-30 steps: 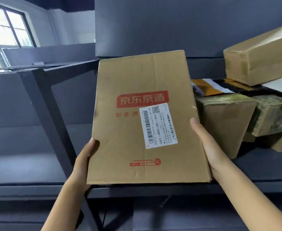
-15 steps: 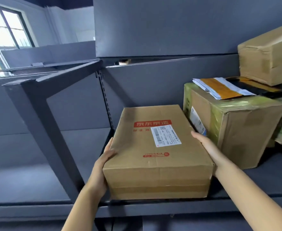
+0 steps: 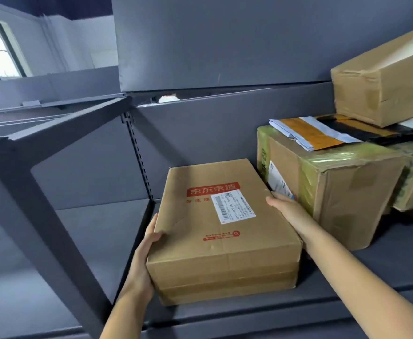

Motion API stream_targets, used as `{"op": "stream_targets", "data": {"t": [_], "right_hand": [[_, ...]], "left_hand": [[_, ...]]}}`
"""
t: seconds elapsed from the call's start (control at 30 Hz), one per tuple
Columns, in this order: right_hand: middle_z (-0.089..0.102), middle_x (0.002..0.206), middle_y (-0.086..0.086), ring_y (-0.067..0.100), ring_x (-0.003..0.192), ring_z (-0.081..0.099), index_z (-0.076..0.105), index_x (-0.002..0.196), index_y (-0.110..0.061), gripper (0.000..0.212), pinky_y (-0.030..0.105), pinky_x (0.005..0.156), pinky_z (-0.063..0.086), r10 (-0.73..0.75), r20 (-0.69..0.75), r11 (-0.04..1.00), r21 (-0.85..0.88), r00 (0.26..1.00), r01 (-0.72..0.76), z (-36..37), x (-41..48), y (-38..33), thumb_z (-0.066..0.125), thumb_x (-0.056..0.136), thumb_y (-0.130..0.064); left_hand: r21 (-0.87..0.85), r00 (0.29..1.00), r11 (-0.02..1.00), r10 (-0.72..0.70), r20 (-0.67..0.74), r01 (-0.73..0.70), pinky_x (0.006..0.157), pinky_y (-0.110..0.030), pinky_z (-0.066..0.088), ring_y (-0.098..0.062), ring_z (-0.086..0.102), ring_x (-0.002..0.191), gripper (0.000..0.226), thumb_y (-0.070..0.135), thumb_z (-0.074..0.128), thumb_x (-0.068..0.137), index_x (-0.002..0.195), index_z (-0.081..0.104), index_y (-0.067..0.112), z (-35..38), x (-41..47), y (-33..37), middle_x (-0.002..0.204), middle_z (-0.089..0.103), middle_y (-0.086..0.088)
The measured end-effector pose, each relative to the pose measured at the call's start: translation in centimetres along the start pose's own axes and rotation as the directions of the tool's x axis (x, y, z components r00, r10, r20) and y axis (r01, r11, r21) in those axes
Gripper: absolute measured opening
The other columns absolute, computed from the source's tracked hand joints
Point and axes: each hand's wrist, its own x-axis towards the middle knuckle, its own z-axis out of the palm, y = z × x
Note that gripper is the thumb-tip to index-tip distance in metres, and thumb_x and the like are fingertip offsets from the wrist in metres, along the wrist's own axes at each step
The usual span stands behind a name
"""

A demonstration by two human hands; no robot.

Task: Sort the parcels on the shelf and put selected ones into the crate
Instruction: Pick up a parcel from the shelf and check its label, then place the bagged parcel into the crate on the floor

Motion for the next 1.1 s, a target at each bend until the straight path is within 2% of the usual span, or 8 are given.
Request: {"op": "stream_targets", "data": {"t": [0.17,0.3,0.37,0.53,0.73,0.83,0.97,1.1], "right_hand": [[0.03,0.147,-0.021,0.008,0.137,0.032,0.029,0.146,-0.032,0.053,0.028,0.112,0.028,-0.13,0.168,0.882,-0.432,0.977,0.191,0.6,-5.5,-3.1,0.048,0.097,-0.034],[0.054,0.129,-0.022,-0.008,0.117,0.049,0.057,0.124,-0.034,0.036,0.006,0.095,0.038,-0.537,0.054,0.679,-0.564,0.842,0.47,-1.3,-8.6,-10.4,0.063,0.088,-0.031],[0.058,0.128,-0.011,0.008,0.118,0.052,0.058,0.125,-0.027,0.042,0.023,0.094,0.042,-0.633,-0.089,0.534,-0.769,0.769,0.351,-3.9,-6.4,-13.2,0.066,0.084,-0.032],[0.041,0.147,0.009,0.029,0.129,0.044,0.039,0.142,-0.01,0.073,0.036,0.097,0.039,-0.119,-0.137,0.239,-0.965,0.983,-0.105,-9.3,0.7,-13.9,0.057,0.086,-0.054],[0.059,0.125,0.013,0.033,0.109,0.057,0.057,0.126,-0.016,0.036,0.034,0.078,0.048,-0.397,-0.126,-0.006,-0.99,0.909,-0.14,-10.4,3.3,-11.9,0.044,0.096,-0.031],[0.061,0.105,0.013,0.034,0.093,0.058,0.06,0.103,-0.015,0.019,0.031,0.063,0.039,-0.48,-0.088,0.046,-0.996,0.873,-0.076,-9.8,3.2,-11.8,0.043,0.095,-0.018],[0.044,0.068,0.007,0.023,0.067,0.042,0.039,0.07,-0.011,0.024,0.032,0.055,0.025,-0.563,-0.086,0.475,-0.848,0.822,0.237,-8.7,1.1,-13.2,0.043,0.093,-0.016],[0.057,0.078,0.01,0.021,0.072,0.054,0.061,0.085,-0.006,0.013,0.037,0.071,0.046,-0.506,-0.075,0.86,-0.126,0.859,0.495,-6.5,-2.7,-14.1,0.048,0.088,-0.007]], "left_hand": [[0.148,0.985,0.987,0.087,-0.152,-0.064,0.094,-0.033,0.045,-0.017,0.054,0.118,0.042,0.016,0.047,0.093,0.13,0.052,0.035,-0.2,0.9,1.4,0.138,0.053,0.006],[0.43,0.918,0.839,0.393,-0.058,-0.332,0.093,-0.017,0.04,0.005,0.056,0.11,0.026,0.024,0.052,0.089,0.108,0.061,0.04,2.0,1.0,4.6,0.119,0.064,0.014],[0.566,0.907,0.725,0.409,0.103,-0.392,0.08,-0.004,0.04,0.015,0.056,0.099,0.026,0.022,0.055,0.091,0.116,0.059,0.029,4.2,1.1,5.5,0.113,0.063,0.016],[0.696,0.937,0.629,0.262,0.232,-0.348,0.093,-0.024,0.045,-0.004,0.06,0.107,0.021,0.022,0.054,0.09,0.11,0.061,0.026,8.3,2.4,4.1,0.114,0.066,0.01],[0.778,0.943,0.533,0.211,0.259,-0.333,0.087,-0.028,0.048,-0.004,0.061,0.097,0.023,0.019,0.052,0.092,0.11,0.062,0.029,9.2,2.5,2.8,0.105,0.066,0.014],[0.765,0.944,0.555,0.221,0.244,-0.328,0.084,-0.023,0.047,-0.002,0.06,0.098,0.021,0.019,0.052,0.093,0.108,0.062,0.029,9.3,2.2,3.1,0.104,0.066,0.016],[0.648,0.947,0.691,0.24,0.213,-0.32,0.068,-0.006,0.047,0.01,0.063,0.088,0.022,0.012,0.049,0.096,0.11,0.06,0.024,9.5,1.5,4.1,0.11,0.066,0.008],[0.524,0.938,0.779,0.301,0.171,-0.345,0.092,-0.019,0.048,-0.002,0.061,0.109,0.029,0.031,0.057,0.094,0.122,0.059,0.026,9.0,1.7,5.6,0.116,0.065,0.014]]}}
